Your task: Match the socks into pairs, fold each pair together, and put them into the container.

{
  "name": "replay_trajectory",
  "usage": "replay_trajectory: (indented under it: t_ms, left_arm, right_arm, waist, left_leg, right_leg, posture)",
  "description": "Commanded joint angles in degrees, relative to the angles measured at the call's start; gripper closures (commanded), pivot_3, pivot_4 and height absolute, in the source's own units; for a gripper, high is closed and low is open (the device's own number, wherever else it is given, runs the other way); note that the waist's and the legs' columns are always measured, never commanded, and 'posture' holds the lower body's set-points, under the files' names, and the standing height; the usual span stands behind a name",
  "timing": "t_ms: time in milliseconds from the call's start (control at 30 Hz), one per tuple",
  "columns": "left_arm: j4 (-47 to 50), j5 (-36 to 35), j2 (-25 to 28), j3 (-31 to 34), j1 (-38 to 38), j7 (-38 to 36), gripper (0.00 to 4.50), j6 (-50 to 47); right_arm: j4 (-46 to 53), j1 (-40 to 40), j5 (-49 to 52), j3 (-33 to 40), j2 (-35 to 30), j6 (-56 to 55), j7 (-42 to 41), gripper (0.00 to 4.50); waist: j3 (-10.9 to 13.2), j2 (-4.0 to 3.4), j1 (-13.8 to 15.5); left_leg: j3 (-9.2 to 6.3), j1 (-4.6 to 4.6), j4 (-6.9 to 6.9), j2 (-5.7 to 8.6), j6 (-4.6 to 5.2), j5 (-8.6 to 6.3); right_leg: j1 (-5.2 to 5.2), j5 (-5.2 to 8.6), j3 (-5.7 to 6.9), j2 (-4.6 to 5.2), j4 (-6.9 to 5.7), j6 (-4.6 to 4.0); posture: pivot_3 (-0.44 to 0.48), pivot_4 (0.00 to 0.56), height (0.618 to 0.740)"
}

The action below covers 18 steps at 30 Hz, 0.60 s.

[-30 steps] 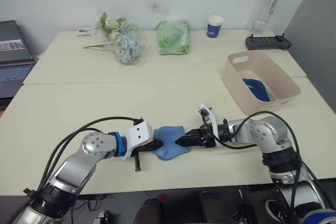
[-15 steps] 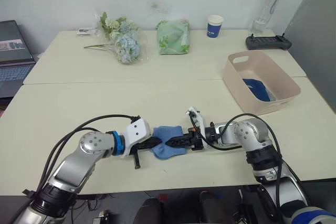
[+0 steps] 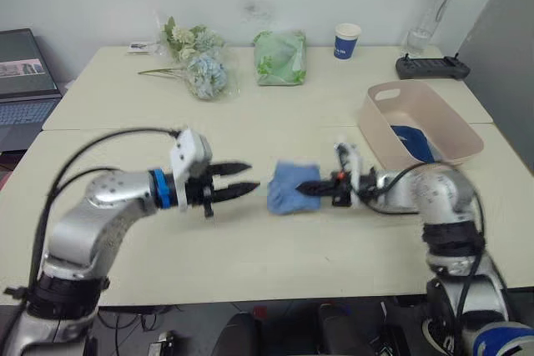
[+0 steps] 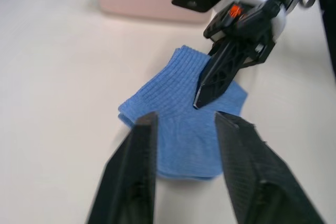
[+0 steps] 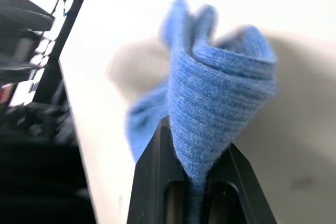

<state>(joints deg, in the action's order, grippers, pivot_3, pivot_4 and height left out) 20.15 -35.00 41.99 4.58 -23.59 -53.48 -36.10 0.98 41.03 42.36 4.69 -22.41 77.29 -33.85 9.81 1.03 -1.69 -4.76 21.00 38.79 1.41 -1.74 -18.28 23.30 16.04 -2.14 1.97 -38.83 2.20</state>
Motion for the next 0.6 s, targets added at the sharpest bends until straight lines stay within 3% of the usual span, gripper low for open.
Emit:
replay_trajectory:
  t_ms: [33, 167, 333, 600]
  left_arm:
    - [-0.95, 0.33, -3.52, 1.13, -7.41, 6.25, 1.38, -0.03]
    - [-3.45, 0.5, -11.13, -0.5, -18.02, 13.5, 0.13, -1.0]
    - [-8.3, 5.91, -16.93, -5.45, -23.98, 16.12, 0.05, 2.92]
    - [-9.3, 7.51, -22.4, -9.17, -24.93, 15.05, 0.05, 4.3]
  right_arm:
    - [3.01, 6.31, 0.87, 4.84, -4.28, -2.97, -0.65, 4.5]
    - [-1.21, 12.67, -9.0, 1.44, -14.59, -16.21, -3.46, 4.5]
    - [-12.48, 17.19, -28.19, -10.02, -24.99, -43.66, -9.35, 4.5]
    - [-39.66, 22.45, -56.17, -23.86, -29.01, -87.43, -4.17, 4.5]
  waist:
    - [0.0, 0.0, 0.01]
    - [0.02, 0.03, 0.0]
    - [0.06, 0.1, -0.01]
    - [0.17, 0.16, -0.62]
  left_leg:
    - [0.0, 0.0, 0.0, 0.0, 0.0, 0.0]
    - [0.06, 0.05, -0.03, -0.02, 0.0, 0.0]
    - [0.27, 0.09, -0.01, 0.04, 0.0, 0.0]
    - [0.44, 0.04, -0.03, -0.04, -0.22, 0.12]
  right_leg:
    - [-0.01, 0.01, 0.0, -0.01, 0.01, 0.01]
    - [0.0, 0.0, -0.01, -0.01, 0.16, 0.01]
    - [0.02, -0.01, -0.15, 0.03, 0.27, 0.06]
    - [0.15, -0.02, -0.31, 0.02, 0.11, 0.08]
  posture:
    - [0.0, 0.15, 0.74]
    - [0.0, 0.15, 0.74]
    - [0.0, 0.15, 0.74]
    - [0.0, 0.15, 0.74]
